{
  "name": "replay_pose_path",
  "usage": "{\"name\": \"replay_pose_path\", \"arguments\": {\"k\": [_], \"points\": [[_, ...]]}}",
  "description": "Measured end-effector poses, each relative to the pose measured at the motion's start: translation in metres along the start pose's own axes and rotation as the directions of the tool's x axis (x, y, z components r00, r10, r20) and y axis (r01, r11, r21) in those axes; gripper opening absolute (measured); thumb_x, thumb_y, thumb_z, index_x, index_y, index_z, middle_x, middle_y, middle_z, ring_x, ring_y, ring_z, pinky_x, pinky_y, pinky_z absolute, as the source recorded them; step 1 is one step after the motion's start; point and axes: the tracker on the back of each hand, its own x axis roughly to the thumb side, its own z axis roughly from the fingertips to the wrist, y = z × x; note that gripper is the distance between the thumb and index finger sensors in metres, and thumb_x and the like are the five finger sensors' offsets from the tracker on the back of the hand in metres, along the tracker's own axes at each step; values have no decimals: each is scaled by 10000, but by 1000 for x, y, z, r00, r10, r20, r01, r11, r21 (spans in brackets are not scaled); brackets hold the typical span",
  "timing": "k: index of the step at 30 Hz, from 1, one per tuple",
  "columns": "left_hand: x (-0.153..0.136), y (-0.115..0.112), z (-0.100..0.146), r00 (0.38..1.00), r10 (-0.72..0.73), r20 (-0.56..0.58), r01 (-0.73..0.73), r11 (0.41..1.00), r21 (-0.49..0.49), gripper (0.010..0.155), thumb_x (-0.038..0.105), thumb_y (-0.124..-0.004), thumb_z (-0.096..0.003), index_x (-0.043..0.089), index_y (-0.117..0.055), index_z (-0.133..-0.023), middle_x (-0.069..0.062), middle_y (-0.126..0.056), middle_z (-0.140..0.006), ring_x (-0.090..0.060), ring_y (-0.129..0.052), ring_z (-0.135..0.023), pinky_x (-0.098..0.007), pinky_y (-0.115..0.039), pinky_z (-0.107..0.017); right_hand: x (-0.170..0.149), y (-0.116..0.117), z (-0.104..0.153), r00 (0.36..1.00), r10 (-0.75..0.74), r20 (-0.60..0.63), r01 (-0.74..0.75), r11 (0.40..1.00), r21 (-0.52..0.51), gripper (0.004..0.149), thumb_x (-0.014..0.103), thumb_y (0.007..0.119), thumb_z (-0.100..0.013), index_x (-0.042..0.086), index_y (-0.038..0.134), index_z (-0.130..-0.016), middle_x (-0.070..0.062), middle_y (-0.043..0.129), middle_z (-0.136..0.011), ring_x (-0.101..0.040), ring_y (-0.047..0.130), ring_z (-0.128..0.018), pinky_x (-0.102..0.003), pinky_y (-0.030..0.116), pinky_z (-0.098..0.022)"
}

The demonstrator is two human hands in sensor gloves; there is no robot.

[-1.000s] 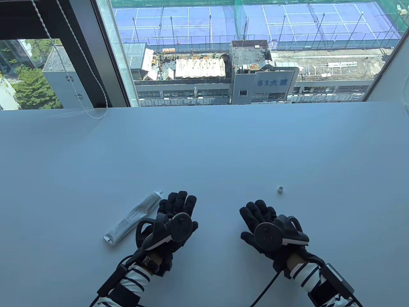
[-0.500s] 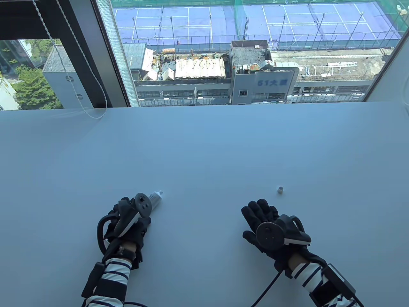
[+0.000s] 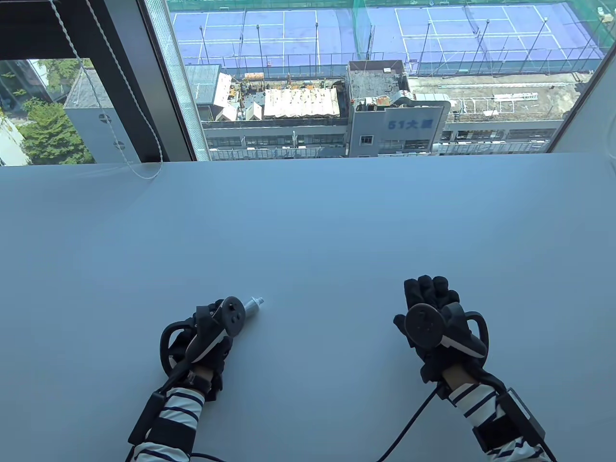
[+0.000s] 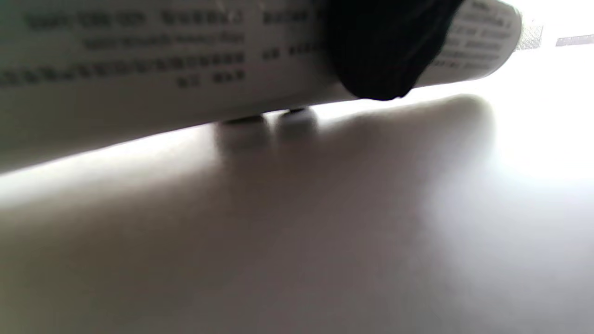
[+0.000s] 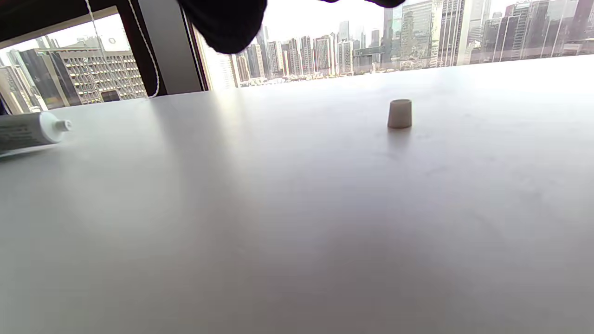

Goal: Screw tube cap onto toothpaste tube (Screw with right hand)

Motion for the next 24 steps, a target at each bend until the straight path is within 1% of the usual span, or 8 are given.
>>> {"name": "replay_pose_path", "arguments": {"k": [3, 5, 7, 9, 14, 18, 22, 24], "points": [[10, 11, 7, 995, 69, 67, -73, 996, 53, 427, 446, -787, -565, 226, -590, -874, -135, -754, -965, -385, -820, -885, -527, -712, -672, -12, 4, -22, 996, 64, -56, -60, 996, 70, 692, 266, 645, -661, -49, 270, -1150, -377, 252, -1154, -637, 215, -999, -693, 256, -650], [19, 16, 12, 993, 42, 110, -52, 994, 92, 479, 458, -778, -558, 257, -542, -923, -115, -738, -977, -369, -811, -887, -519, -705, -680, -17, 11, -35, 991, 102, -85, -92, 990, 109, 660, 239, 664, -652, -8, 308, -1150, -352, 300, -1156, -631, 283, -1008, -691, 298, -658], [27, 18, 17, 989, 17, 148, -37, 990, 133, 583, 480, -796, -524, 306, -489, -987, -80, -733, -977, -336, -812, -879, -499, -706, -683, -19, 17, -45, 986, 134, -104, -123, 987, 105, 618, 216, 676, -641, 47, 360, -1145, -336, 341, -1153, -625, 359, -1005, -693, 335, -656], [35, 21, 22, 980, 23, 197, -52, 988, 144, 632, 503, -814, -492, 342, -498, -1015, -59, -739, -969, -313, -813, -867, -488, -705, -681, -18, 22, -53, 972, 189, -138, -180, 981, 76, 550, 201, 678, -636, 128, 450, -1131, -318, 357, -1160, -625, 450, -997, -706, 399, -661], [46, 21, 27, 969, 14, 247, -53, 987, 152, 643, 526, -815, -472, 312, -564, -1024, -77, -758, -941, -319, -828, -822, -483, -720, -657, -11, 29, -62, 960, 242, -143, -244, 970, 4, 485, 162, 703, -610, 51, 596, -1071, -298, 633, -1057, -536, 730, -868, -681, 544, -624], [49, 19, 28, 966, 9, 259, -49, 987, 150, 647, 522, -814, -470, 306, -565, -1027, -81, -755, -940, -320, -825, -818, -484, -717, -657, -8, 31, -64, 956, 258, -141, -263, 965, -14, 447, 188, 714, -608, 25, 645, -1019, -308, 689, -989, -531, 762, -803, -695, 564, -594], [51, 19, 29, 964, 2, 267, -45, 987, 153, 649, 548, -805, -468, 312, -567, -1023, -68, -757, -946, -325, -822, -801, -471, -726, -624, -11, 28, -62, 963, 218, -157, -227, 973, -47, 354, 200, 751, -591, 24, 740, -898, -273, 804, -847, -458, 845, -649, -672, 636, -531], [51, 21, 30, 961, 8, 275, -54, 985, 161, 647, 547, -805, -469, 312, -566, -1022, -55, -761, -964, -323, -822, -801, -459, -728, -618, -11, 28, -61, 968, 205, -148, -215, 975, -55, 348, 183, 773, -565, 10, 763, -867, -270, 841, -780, -419, 877, -580, -654, 676, -494]]}}
